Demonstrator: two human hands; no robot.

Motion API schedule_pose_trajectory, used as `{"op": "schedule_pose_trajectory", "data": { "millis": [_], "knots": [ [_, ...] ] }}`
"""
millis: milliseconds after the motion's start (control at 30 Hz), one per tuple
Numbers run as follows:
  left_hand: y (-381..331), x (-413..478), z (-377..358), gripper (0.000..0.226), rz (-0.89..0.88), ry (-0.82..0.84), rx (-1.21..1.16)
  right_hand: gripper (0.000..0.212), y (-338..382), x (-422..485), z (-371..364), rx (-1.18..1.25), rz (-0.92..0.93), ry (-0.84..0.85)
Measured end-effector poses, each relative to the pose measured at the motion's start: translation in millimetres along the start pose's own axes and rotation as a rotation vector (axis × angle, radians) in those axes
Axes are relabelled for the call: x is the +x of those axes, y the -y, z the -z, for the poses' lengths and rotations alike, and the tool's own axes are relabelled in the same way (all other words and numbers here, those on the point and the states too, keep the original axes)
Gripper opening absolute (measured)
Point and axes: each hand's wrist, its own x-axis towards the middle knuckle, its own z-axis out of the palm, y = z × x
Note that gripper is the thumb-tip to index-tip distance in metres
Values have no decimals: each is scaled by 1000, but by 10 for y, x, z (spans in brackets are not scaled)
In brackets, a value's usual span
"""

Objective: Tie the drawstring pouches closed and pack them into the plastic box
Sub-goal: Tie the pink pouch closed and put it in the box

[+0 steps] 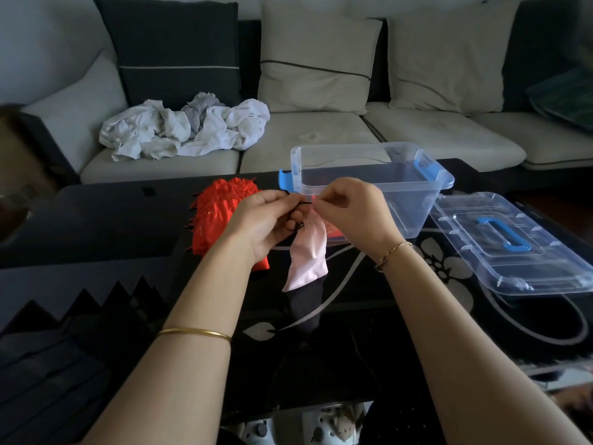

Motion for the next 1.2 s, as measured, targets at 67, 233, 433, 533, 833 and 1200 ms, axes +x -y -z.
{"op": "schedule_pose_trajectory", "data": {
  "millis": [67, 233, 433, 533, 833, 1200],
  "knots": [
    [-10, -14, 12, 13, -7, 10, -1, 7, 24, -10, 11, 124, -21, 108],
    [-14, -31, 36, 20, -31, 46, 54, 23, -27, -2, -11, 531, -227, 270],
    [23, -22, 7, 26, -147, 43, 249, 22, -85, 0, -85, 266, -144, 324],
    [49, 10, 29, 25, -311, -46, 510, 20, -109, 3, -77, 274, -163, 336],
    [212, 62, -35, 13, -760, -284, 995, 12, -52, 2, -142, 651, -403, 352],
    [230, 110, -45, 10, -828, -203, 911, 13, -170, -20, -153, 892, -482, 352]
  ]
}}
